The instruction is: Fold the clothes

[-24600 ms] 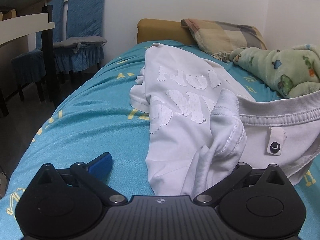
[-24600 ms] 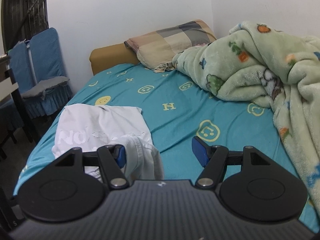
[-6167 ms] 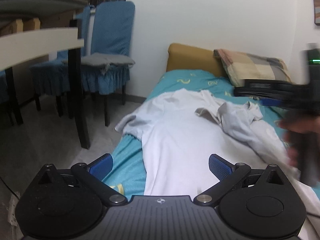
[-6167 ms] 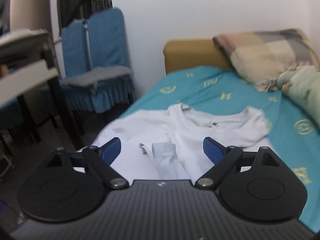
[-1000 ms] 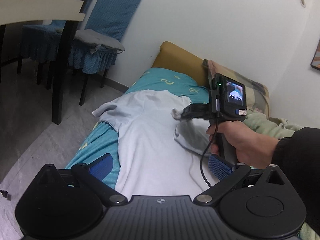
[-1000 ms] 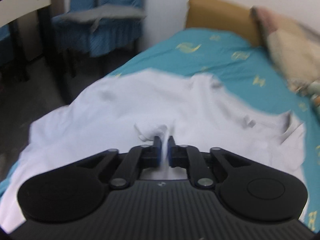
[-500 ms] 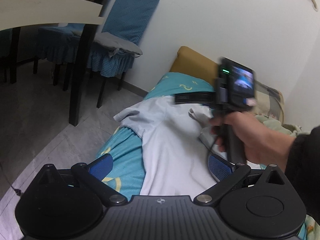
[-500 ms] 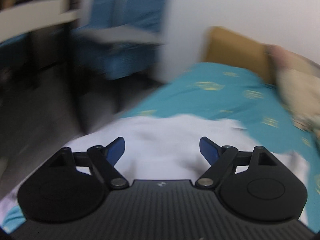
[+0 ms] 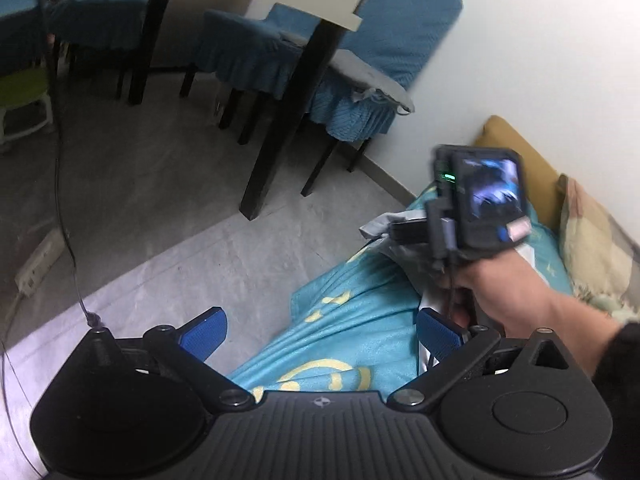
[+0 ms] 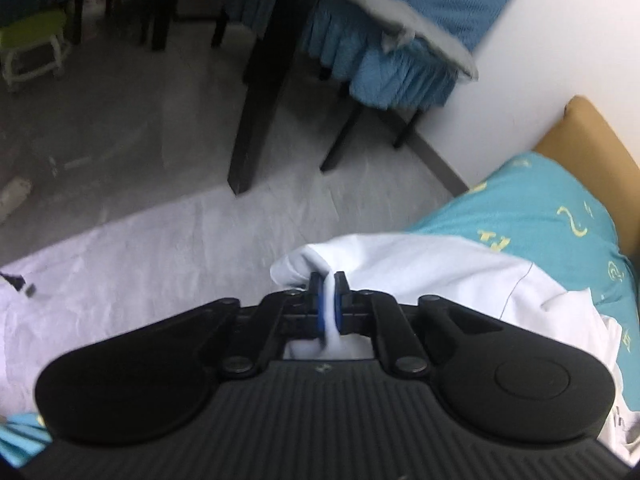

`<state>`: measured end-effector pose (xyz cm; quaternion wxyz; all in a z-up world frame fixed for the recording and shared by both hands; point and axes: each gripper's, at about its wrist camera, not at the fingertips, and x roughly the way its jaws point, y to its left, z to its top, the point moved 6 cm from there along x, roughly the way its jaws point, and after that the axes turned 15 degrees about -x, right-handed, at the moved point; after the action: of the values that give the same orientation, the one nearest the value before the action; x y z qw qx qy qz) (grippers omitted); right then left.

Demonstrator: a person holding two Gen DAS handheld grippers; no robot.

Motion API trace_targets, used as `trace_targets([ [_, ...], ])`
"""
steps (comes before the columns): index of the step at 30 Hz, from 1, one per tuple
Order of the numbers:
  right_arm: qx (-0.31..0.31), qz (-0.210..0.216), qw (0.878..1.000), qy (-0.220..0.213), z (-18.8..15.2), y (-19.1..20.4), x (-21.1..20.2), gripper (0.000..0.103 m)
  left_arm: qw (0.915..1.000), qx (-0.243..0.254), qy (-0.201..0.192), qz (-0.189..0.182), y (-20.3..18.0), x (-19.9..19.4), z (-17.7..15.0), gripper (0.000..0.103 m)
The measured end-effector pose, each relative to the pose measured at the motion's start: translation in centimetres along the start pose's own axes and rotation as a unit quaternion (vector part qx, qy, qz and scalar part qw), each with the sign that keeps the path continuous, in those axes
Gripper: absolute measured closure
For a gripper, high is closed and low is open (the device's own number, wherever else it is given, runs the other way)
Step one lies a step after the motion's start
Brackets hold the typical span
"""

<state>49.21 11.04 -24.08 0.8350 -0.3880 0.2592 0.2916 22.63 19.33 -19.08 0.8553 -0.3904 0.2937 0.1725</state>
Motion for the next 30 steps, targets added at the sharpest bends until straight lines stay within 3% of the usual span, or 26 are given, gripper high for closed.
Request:
trace_targets([
  [2,0.043,-0.035,0.997,-0.057,-0.1,-1.7,-2.5,0.097,1.0,0.003,-0.009,0.0,0.2,-0.3,0.3,0.001],
  [4,0.105,-0.076,0.985,-0.11,-0.7,-4.4,-5.9,0.097,0.9997,0.007,-0.017,-0.013,0.1,-1.0,0.4,0.001],
  [7,0.192,-0.142,0.955,-0.175,-2.6,-9.1,-11.6,0.097,0.9986,0.028,-0.035,-0.026,-0.6,-1.9,0.2,0.001],
  [10,0.273,-0.208,0.918,-0.198,-7.6,-14.3,-16.3,0.098,0.9973,0.057,-0.032,-0.032,-1.7,-2.3,-1.0,0.001],
  [13,0.36,-0.263,0.875,-0.19,-14.4,-18.9,-19.5,0.097,0.9956,0.079,-0.017,-0.048,-2.8,-2.3,-2.5,0.001],
  [17,0.465,-0.278,0.833,-0.111,-25.0,-21.7,-18.6,0.095,0.9918,0.107,-0.004,-0.07,-4.2,-2.5,-4.6,0.001],
  [20,0.501,-0.228,0.833,-0.054,-29.3,-21.1,-16.2,0.09,0.9878,0.135,0.0,-0.078,-5.2,-2.1,-6.3,0.001],
  [21,0.513,-0.208,0.832,-0.037,-30.4,-20.7,-15.5,0.074,0.9866,0.143,0.001,-0.078,-5.5,-1.9,-6.8,0.001],
  [22,0.524,-0.188,0.831,-0.02,-31.5,-20.3,-14.9,0.043,0.9856,0.151,0.001,-0.077,-5.7,-1.8,-7.3,0.001],
  [24,0.517,-0.184,0.835,-0.034,-31.0,-19.6,-15.1,0.013,0.9834,0.163,0.001,-0.079,-6.2,-1.8,-7.9,0.001],
  [29,0.455,-0.173,0.872,-0.059,-27.7,-17.7,-19.9,0.015,0.9776,0.191,0.001,-0.089,-7.1,-2.0,-9.3,0.001],
  [30,0.451,-0.171,0.874,-0.065,-27.1,-17.3,-21.5,0.015,0.9763,0.196,0.001,-0.091,-7.3,-2.0,-9.6,0.001],
])
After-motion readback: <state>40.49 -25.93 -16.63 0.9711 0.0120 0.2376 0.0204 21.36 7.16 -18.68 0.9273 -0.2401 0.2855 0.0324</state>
